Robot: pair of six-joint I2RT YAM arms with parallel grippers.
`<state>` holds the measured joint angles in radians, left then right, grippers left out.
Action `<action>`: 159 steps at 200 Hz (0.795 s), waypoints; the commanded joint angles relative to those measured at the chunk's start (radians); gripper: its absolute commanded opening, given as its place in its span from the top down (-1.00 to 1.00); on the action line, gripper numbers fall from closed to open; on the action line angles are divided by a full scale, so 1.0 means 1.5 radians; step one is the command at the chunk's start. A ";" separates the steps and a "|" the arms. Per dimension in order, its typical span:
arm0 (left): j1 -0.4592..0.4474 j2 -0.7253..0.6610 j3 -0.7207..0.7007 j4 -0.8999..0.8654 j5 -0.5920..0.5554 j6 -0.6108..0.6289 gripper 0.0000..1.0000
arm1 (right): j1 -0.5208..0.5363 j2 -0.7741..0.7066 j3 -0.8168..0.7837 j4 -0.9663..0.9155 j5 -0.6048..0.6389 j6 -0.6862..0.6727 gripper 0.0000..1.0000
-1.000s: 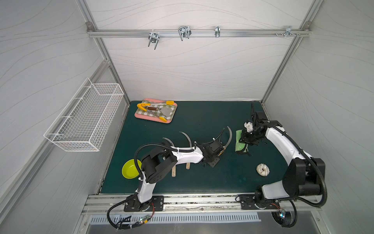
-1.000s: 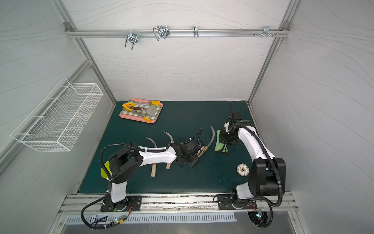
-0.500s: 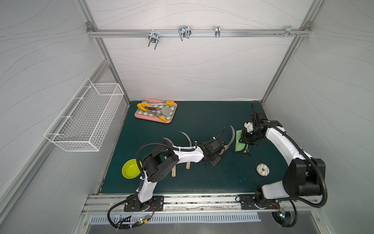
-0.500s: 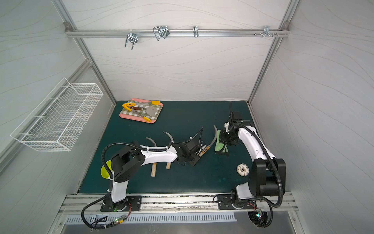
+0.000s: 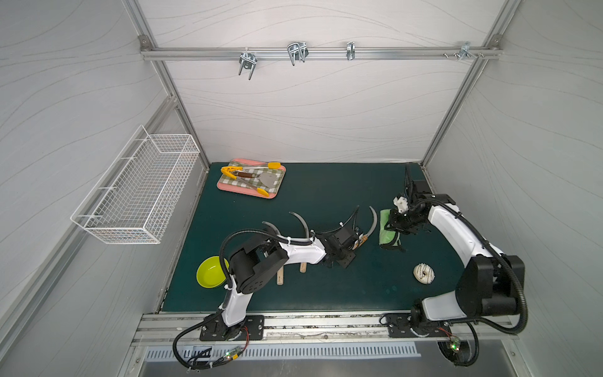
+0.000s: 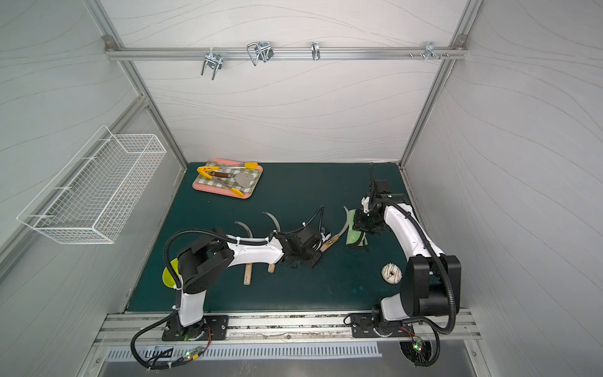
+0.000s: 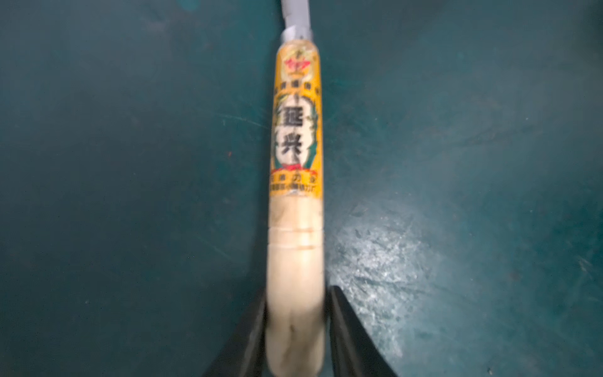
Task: Wipe small sickles with rags
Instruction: Adjust the small sickle at the center of the board.
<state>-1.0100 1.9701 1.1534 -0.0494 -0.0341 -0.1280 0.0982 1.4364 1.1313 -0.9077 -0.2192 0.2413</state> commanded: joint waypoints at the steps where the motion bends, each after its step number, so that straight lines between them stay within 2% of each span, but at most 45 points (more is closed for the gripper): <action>1: 0.003 -0.013 -0.021 0.052 -0.013 -0.008 0.29 | -0.003 -0.018 0.002 -0.019 -0.009 -0.011 0.47; 46: 0.003 -0.041 -0.105 0.164 -0.008 -0.031 0.27 | 0.001 -0.029 -0.004 -0.015 -0.011 -0.008 0.44; 92: 0.003 -0.053 -0.179 0.263 0.002 -0.035 0.35 | 0.032 -0.021 0.002 -0.016 0.015 -0.013 0.42; 132: 0.003 -0.050 -0.207 0.307 0.017 -0.031 0.42 | 0.060 0.013 0.004 -0.002 0.029 -0.002 0.41; 143: 0.003 -0.049 -0.213 0.320 0.017 -0.033 0.47 | 0.069 0.029 0.006 0.006 0.034 0.002 0.41; 159: 0.003 -0.044 -0.211 0.340 0.021 -0.036 0.71 | 0.077 0.052 0.014 0.013 0.033 0.004 0.42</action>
<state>-1.0084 1.8988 0.8482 0.4175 -0.0257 -0.1719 0.1932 1.4658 1.1301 -0.9020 -0.1844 0.2394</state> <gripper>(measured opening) 0.225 0.292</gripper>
